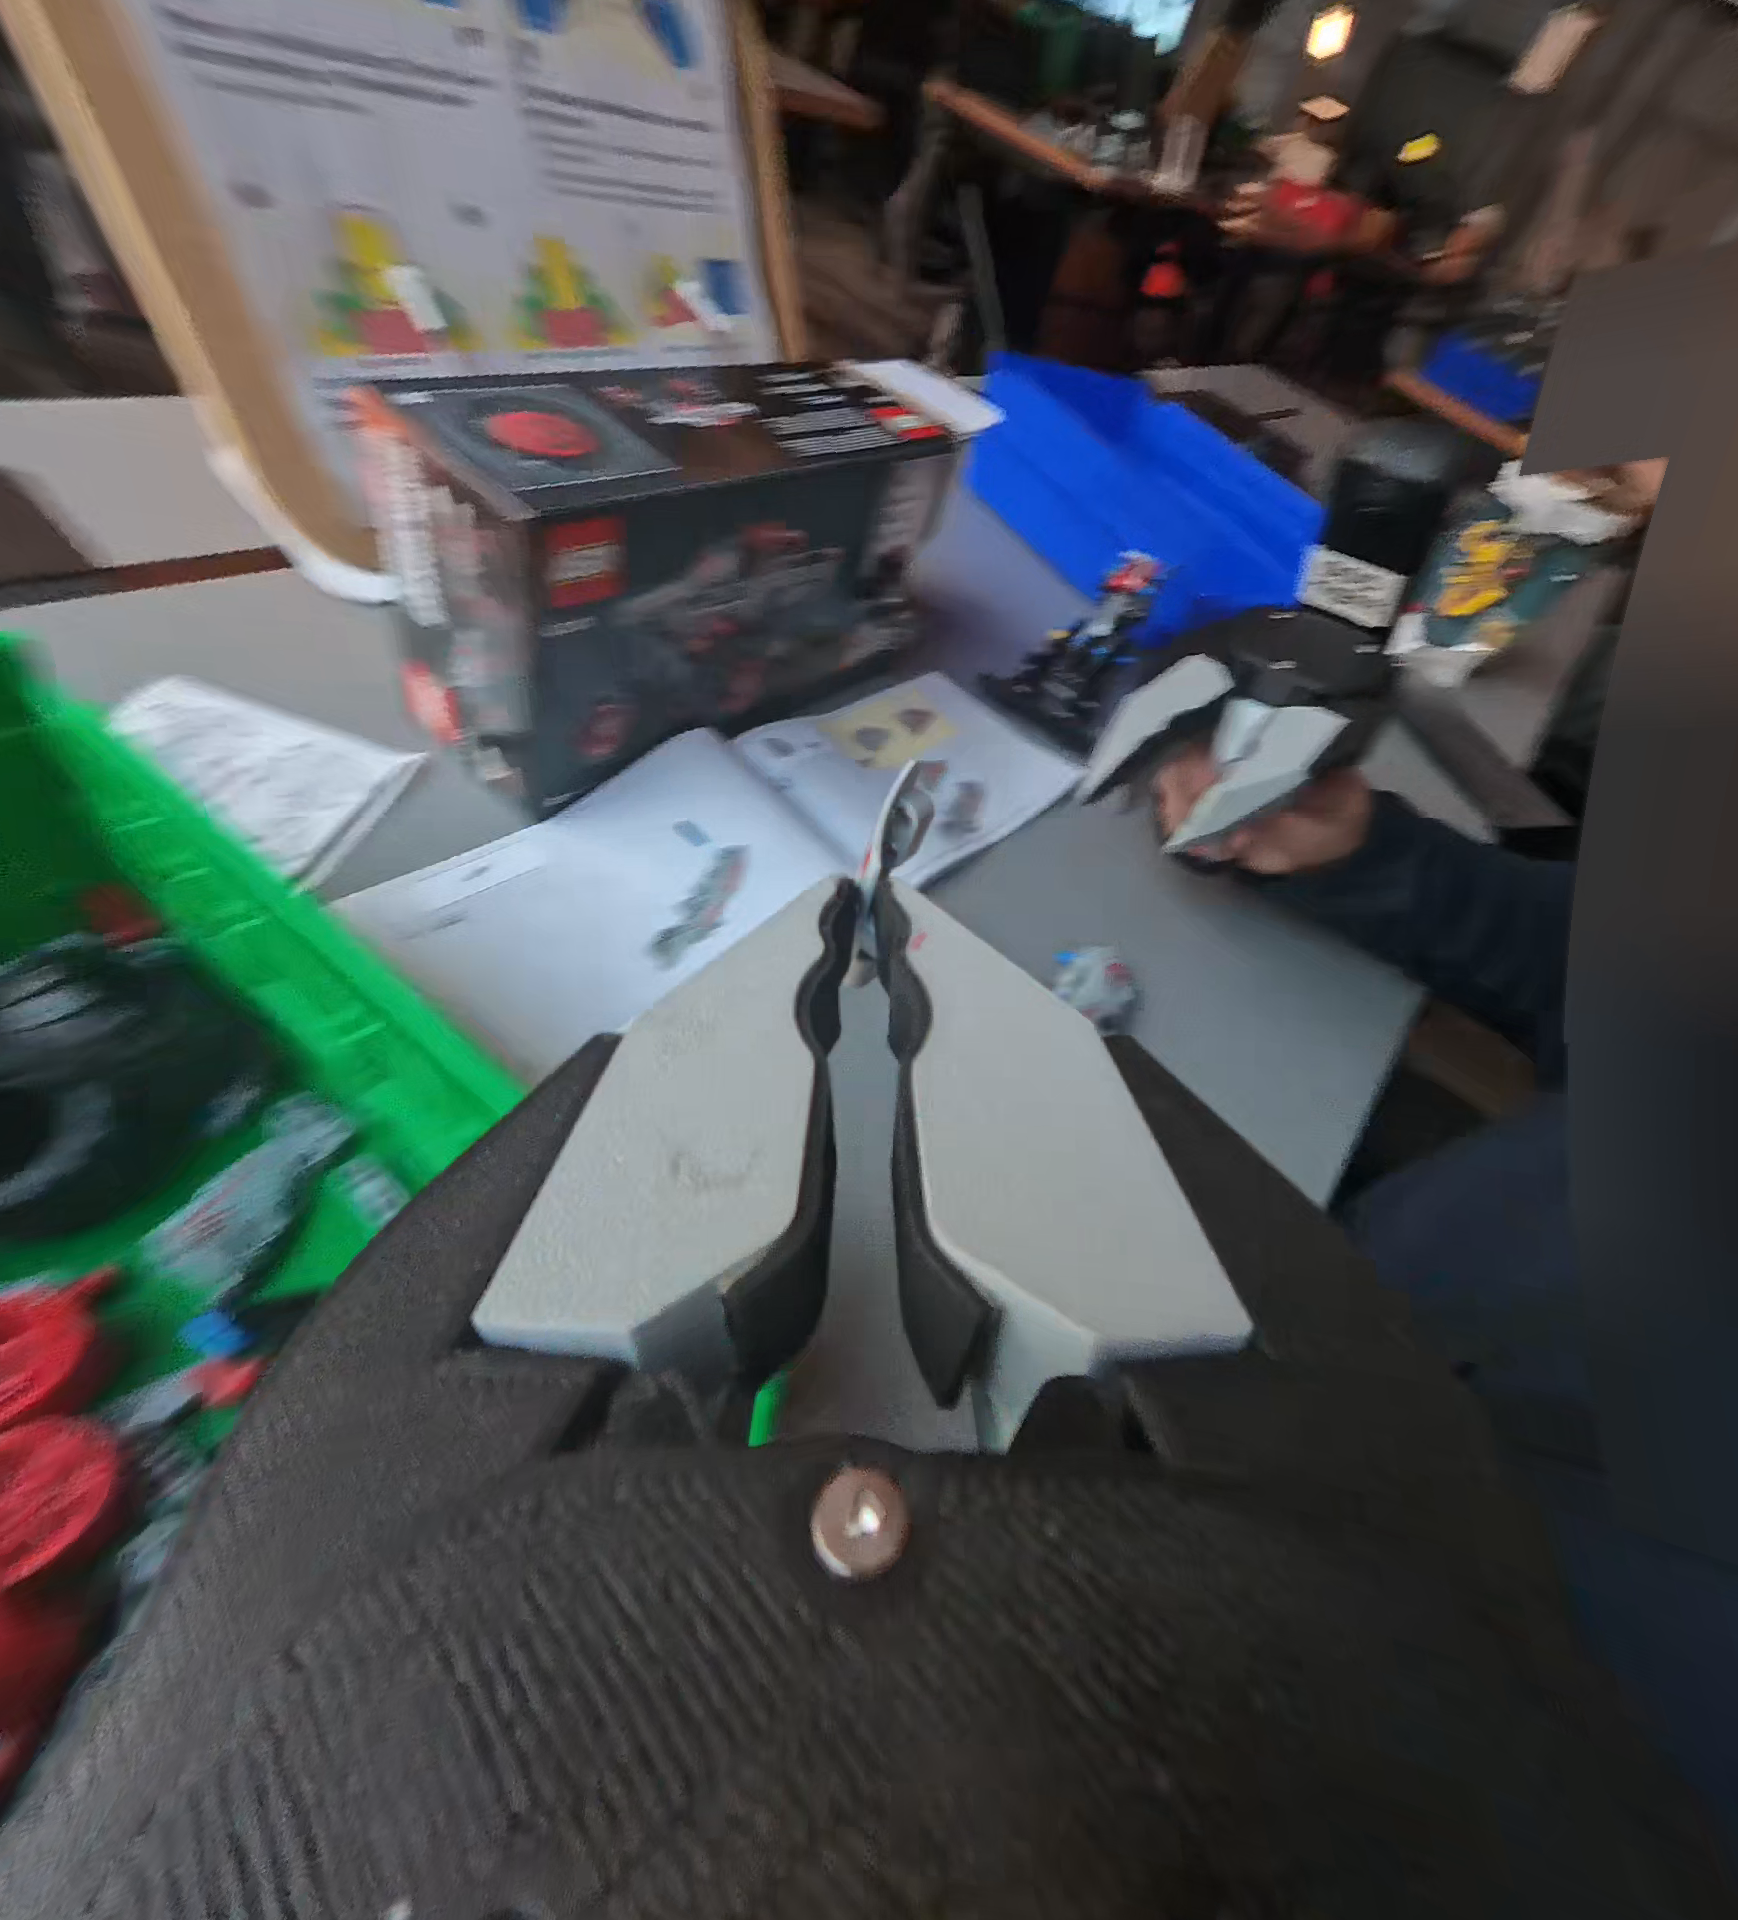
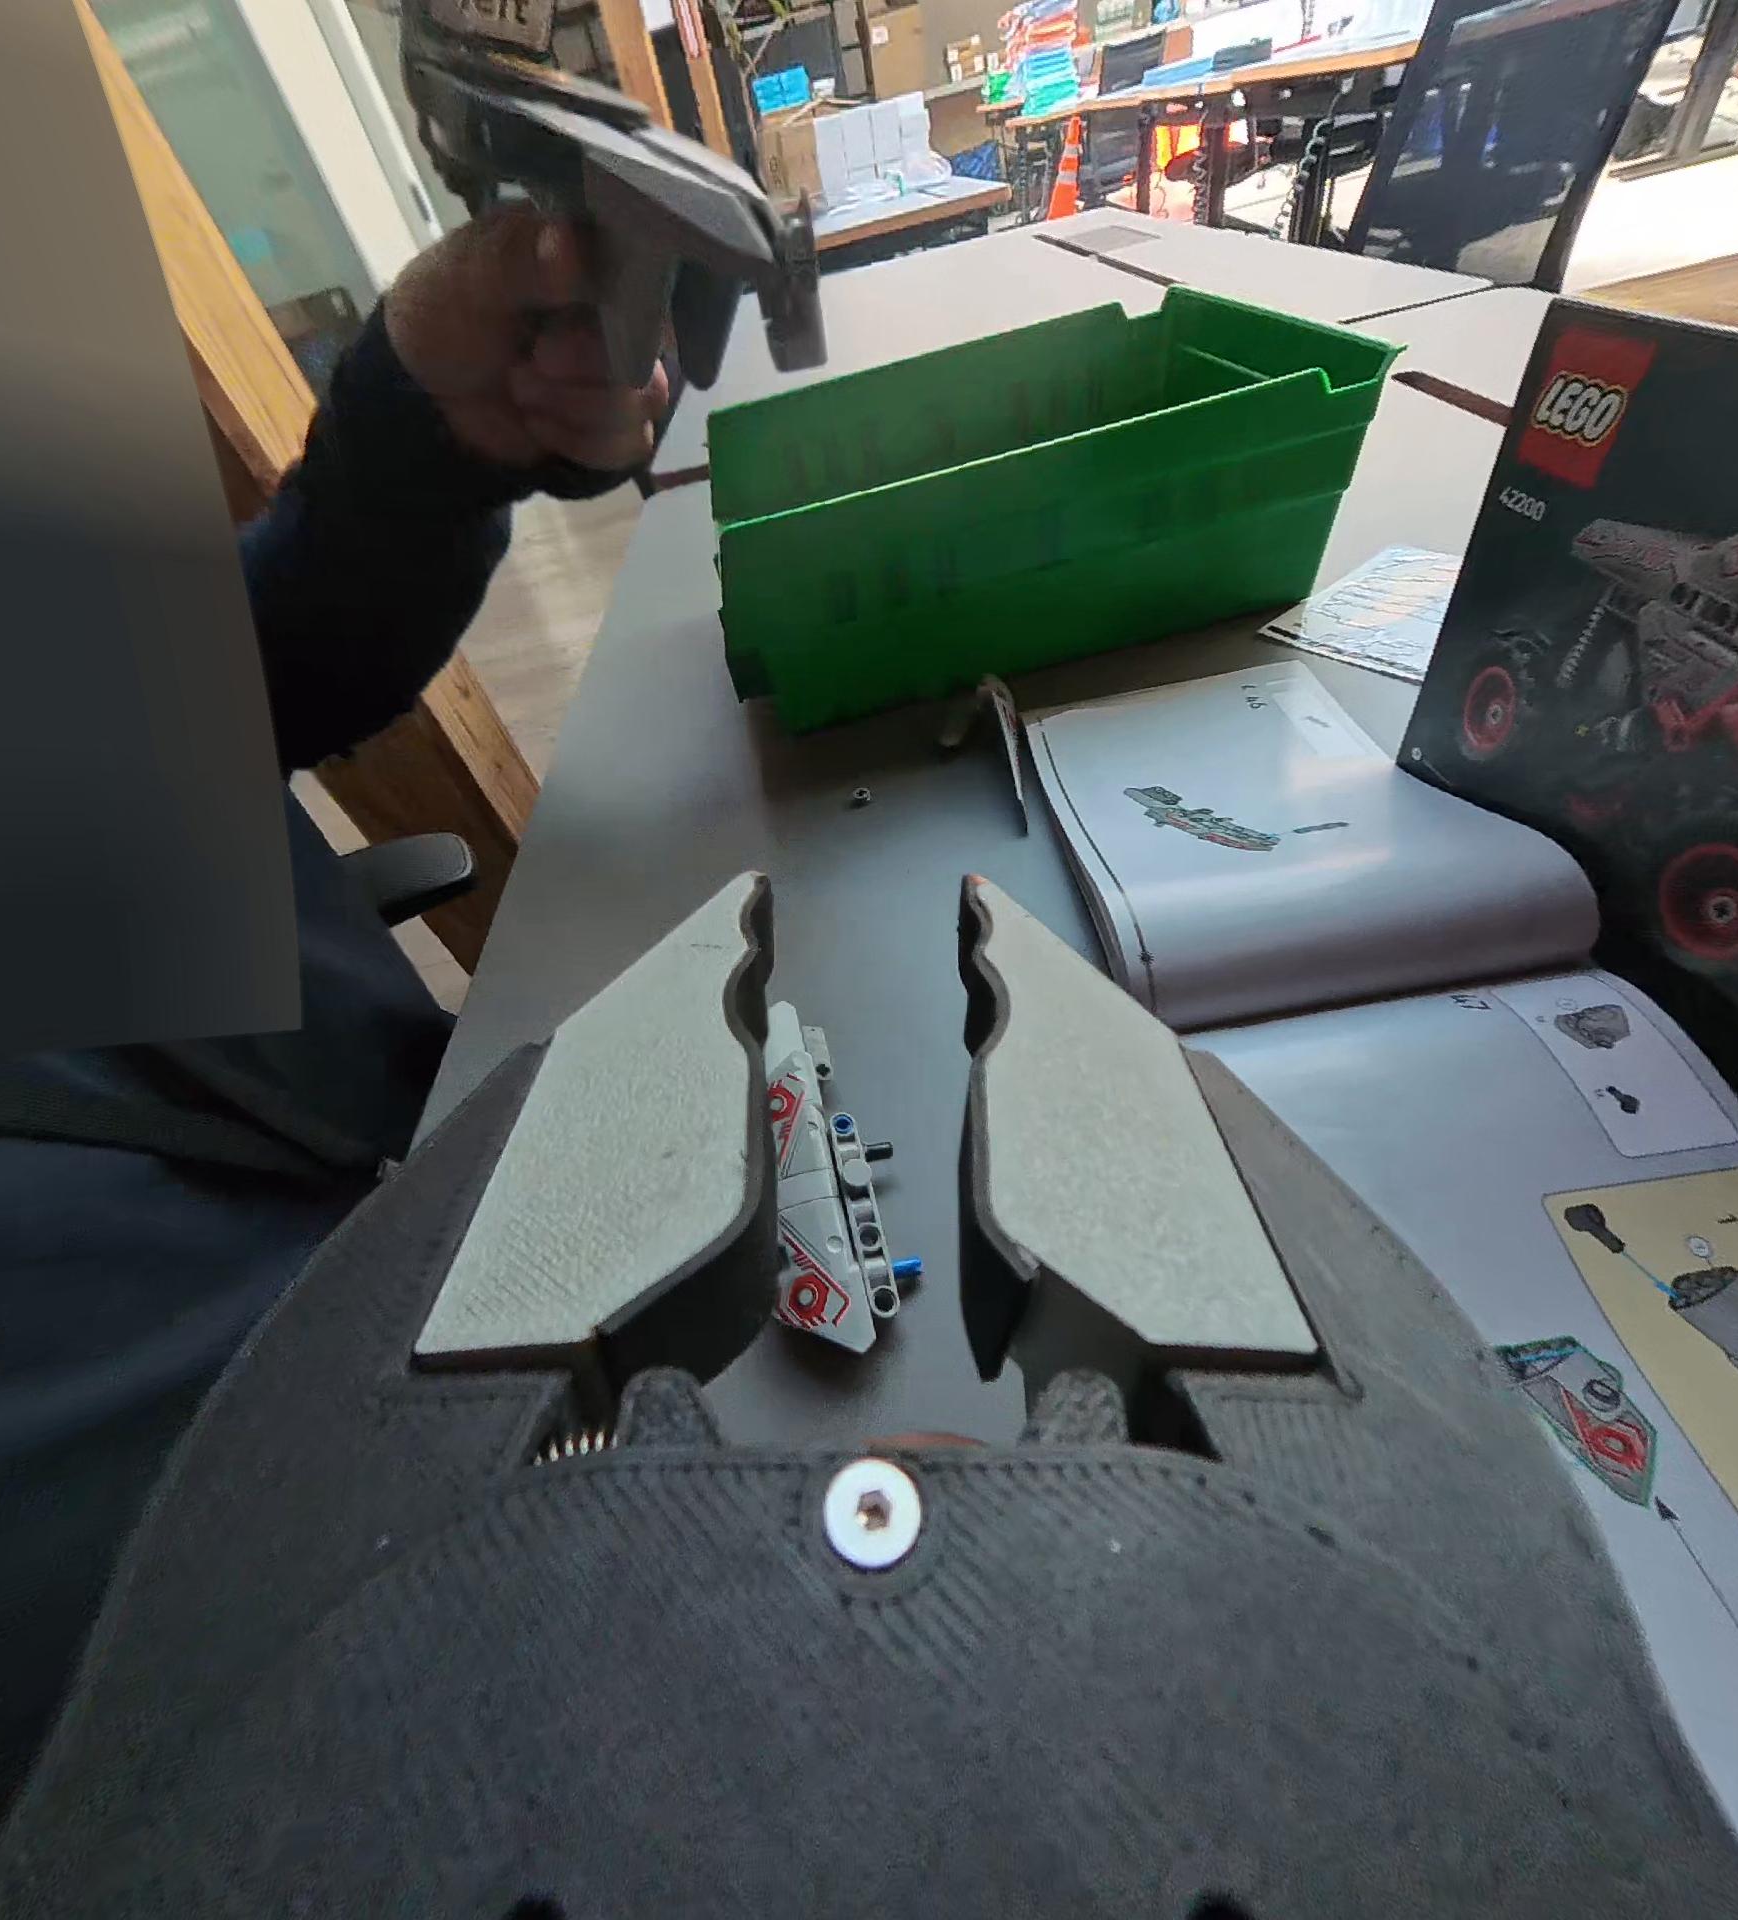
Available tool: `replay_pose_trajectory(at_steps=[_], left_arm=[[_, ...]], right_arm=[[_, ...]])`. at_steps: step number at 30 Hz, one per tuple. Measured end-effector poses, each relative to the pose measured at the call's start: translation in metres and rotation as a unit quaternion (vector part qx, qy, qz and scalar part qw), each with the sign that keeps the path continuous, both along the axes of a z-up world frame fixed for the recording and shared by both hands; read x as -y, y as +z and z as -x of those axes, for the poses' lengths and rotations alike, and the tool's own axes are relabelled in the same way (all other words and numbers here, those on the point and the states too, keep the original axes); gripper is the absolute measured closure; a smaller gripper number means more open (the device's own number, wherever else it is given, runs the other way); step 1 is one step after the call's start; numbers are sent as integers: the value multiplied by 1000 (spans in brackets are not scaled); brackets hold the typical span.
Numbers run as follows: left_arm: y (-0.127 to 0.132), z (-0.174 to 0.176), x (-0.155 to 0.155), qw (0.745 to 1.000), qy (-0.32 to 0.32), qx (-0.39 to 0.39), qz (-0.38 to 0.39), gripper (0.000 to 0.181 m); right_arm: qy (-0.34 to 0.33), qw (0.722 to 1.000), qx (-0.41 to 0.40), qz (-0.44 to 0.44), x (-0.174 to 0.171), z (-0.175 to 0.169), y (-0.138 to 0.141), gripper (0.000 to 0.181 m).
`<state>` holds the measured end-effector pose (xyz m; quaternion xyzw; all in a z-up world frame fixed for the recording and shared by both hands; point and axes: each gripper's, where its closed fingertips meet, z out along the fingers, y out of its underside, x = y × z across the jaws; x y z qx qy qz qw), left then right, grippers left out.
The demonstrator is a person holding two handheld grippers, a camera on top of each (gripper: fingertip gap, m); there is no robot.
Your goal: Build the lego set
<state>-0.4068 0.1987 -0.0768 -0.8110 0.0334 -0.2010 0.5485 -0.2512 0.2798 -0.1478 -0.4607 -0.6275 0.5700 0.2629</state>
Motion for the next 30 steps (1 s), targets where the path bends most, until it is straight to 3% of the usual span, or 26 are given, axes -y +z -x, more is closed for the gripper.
replay_pose_trajectory(at_steps=[4,8,13,15,17,22,24,27,30], left_arm=[[-20,94,18,994,73,21,82,181],[-74,132,40,973,59,43,219,181],[-105,136,38,958,48,68,274,181],[-117,139,29,952,59,35,299,181],[-131,135,22,944,44,16,327,181],[-169,115,18,918,-19,54,391,179],[-171,117,14,920,-21,53,388,181],[-159,127,9,930,-11,37,366,156],[-138,136,6,943,-3,13,331,153]], right_arm=[[-11,1000,6,-11,-4,-1,-5,149],[-8,1000,11,-20,-2,-2,-9,150],[-19,998,14,-64,-4,-1,-15,152],[-26,996,18,-87,-5,1,-19,153],[-38,993,23,-106,-9,3,-23,154],[-41,991,30,-122,-8,7,-29,155],[-44,989,34,-137,-9,8,-32,156],[-51,985,41,-159,-13,8,-38,158],[-58,984,47,-163,-18,8,-42,158]])
